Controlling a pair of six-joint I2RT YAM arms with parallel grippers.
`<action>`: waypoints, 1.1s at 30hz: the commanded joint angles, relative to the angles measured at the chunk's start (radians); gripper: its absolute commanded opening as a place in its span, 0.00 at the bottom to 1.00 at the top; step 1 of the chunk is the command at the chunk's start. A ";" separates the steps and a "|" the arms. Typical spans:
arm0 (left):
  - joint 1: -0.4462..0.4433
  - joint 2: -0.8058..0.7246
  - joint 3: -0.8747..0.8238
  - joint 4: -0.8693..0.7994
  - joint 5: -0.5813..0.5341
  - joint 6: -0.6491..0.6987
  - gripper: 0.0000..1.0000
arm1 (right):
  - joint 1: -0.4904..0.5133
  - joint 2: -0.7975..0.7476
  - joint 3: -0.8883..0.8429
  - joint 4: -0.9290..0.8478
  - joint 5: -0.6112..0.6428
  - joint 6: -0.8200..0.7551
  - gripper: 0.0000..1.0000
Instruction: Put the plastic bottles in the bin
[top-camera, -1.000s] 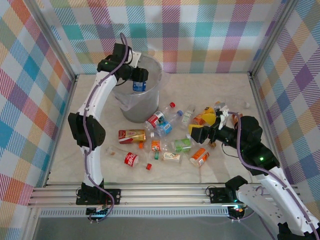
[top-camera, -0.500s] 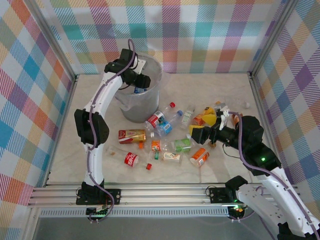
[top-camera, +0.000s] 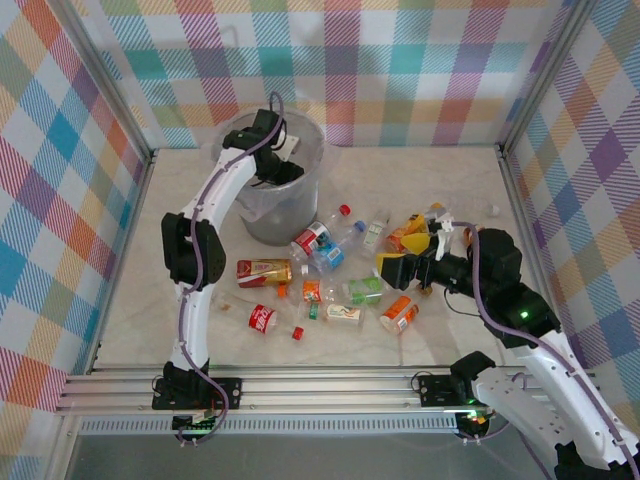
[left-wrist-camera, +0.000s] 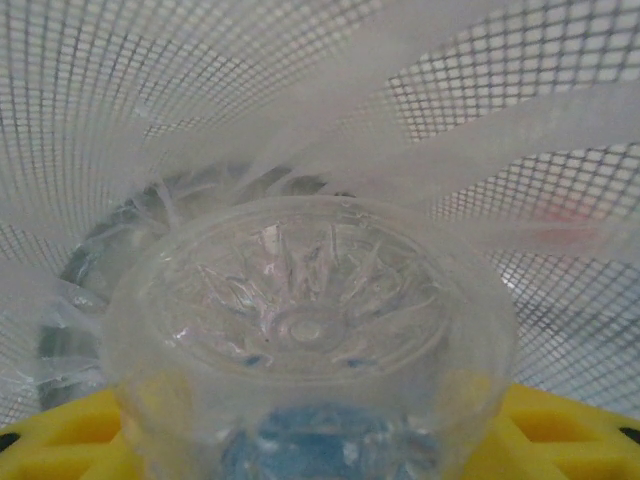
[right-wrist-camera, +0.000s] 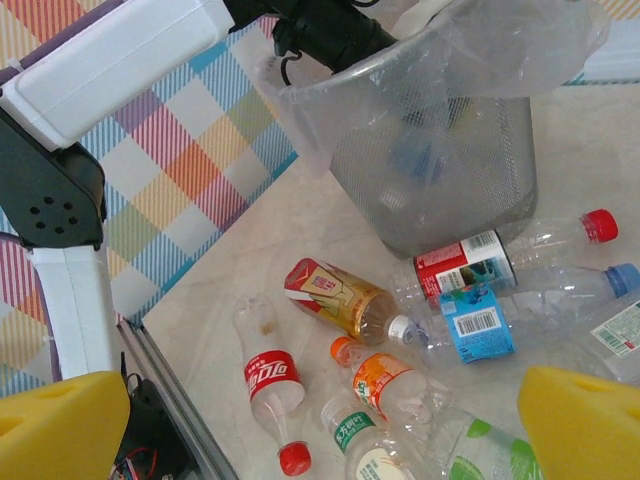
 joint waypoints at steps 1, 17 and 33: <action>-0.011 0.021 0.001 -0.030 -0.021 0.019 0.60 | 0.004 0.000 0.034 -0.012 -0.033 0.008 1.00; -0.028 0.086 0.001 -0.056 -0.057 0.030 0.63 | 0.004 -0.004 0.037 -0.037 -0.048 0.000 1.00; -0.030 0.085 0.010 -0.068 -0.069 0.024 0.82 | 0.003 0.001 0.034 -0.040 -0.055 0.000 1.00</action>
